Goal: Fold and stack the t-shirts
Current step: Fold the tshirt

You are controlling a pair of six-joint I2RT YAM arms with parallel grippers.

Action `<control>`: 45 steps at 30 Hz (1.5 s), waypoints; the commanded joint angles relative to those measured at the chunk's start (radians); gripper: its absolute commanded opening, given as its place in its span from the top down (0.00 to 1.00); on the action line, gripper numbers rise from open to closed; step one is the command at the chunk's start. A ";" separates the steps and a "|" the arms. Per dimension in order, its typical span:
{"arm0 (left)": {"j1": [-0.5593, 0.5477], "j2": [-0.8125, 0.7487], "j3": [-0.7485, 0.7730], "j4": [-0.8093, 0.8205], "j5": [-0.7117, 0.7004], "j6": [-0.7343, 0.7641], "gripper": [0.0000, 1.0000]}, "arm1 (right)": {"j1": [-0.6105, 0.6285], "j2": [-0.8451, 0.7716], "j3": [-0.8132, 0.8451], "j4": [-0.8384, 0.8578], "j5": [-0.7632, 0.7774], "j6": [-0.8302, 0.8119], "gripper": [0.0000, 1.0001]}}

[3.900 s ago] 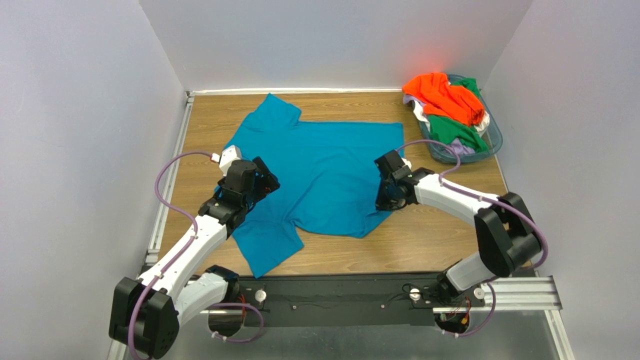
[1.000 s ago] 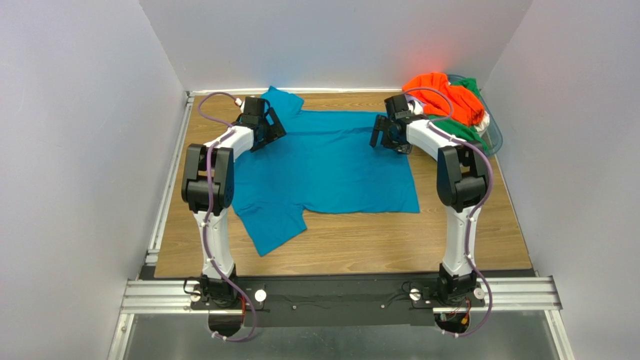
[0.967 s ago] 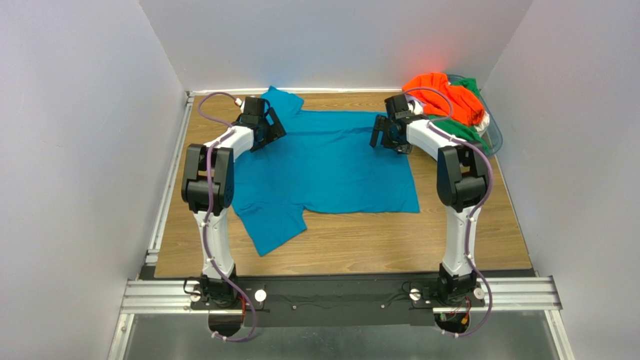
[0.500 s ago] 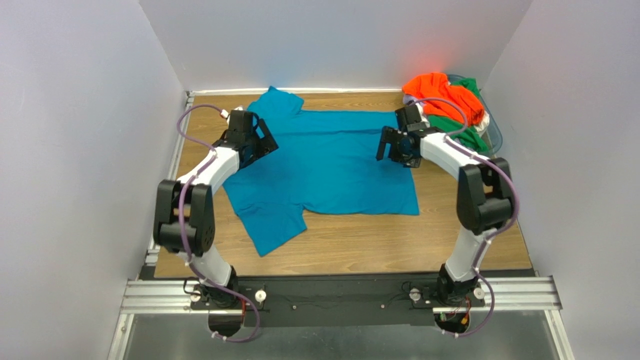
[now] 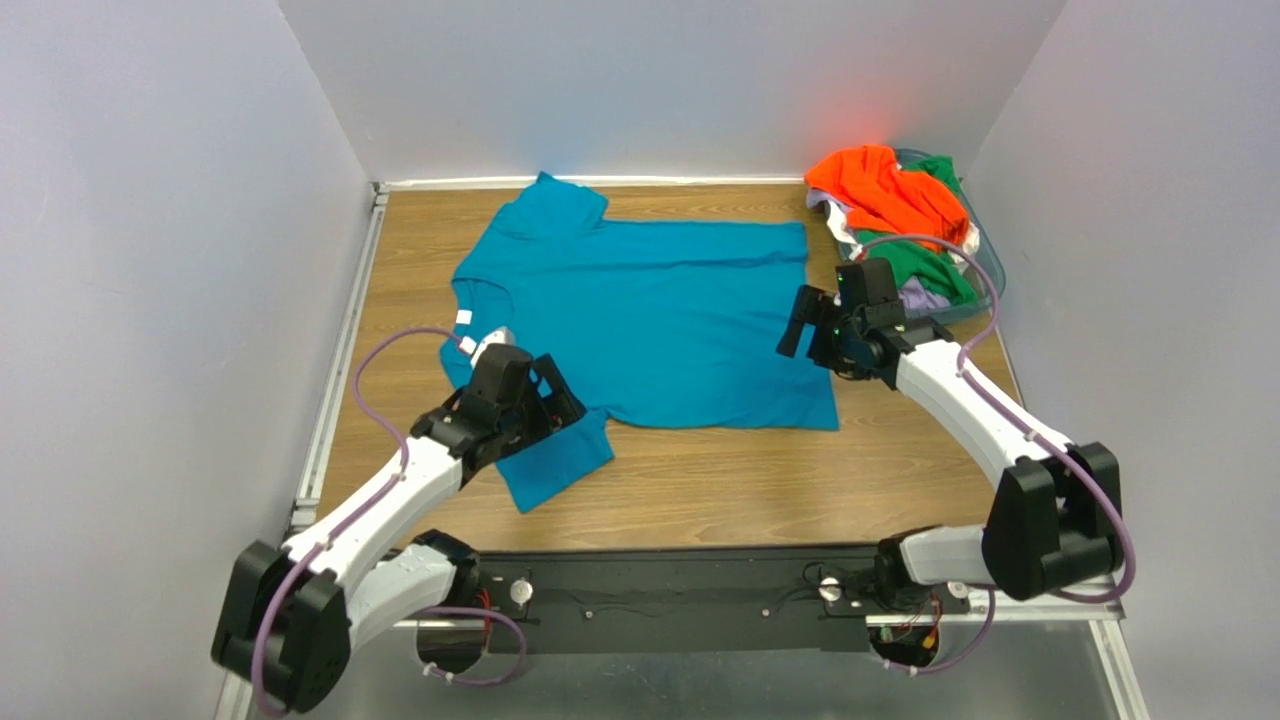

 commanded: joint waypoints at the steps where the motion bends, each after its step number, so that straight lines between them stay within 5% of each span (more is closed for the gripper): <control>1: -0.055 -0.151 -0.064 -0.105 -0.029 -0.194 0.02 | -0.003 -0.052 -0.048 -0.009 -0.064 -0.007 0.00; 7: -0.136 -0.251 -0.162 -0.122 0.017 -0.308 0.02 | -0.003 -0.070 -0.091 -0.010 -0.076 -0.023 0.00; 18: -0.327 -0.205 -0.145 -0.249 -0.021 -0.536 0.02 | -0.003 -0.087 -0.129 -0.018 -0.099 -0.049 0.00; 30: -0.325 -0.062 -0.138 -0.211 -0.207 -0.660 0.03 | -0.005 -0.099 -0.137 -0.021 -0.118 -0.060 0.00; 37: -0.307 -0.036 -0.131 -0.218 -0.267 -0.708 0.37 | -0.002 -0.104 -0.144 -0.021 -0.104 -0.057 0.00; 45: -0.226 -0.047 -0.133 -0.200 -0.328 -0.681 0.46 | -0.003 -0.115 -0.152 -0.024 -0.082 -0.054 0.00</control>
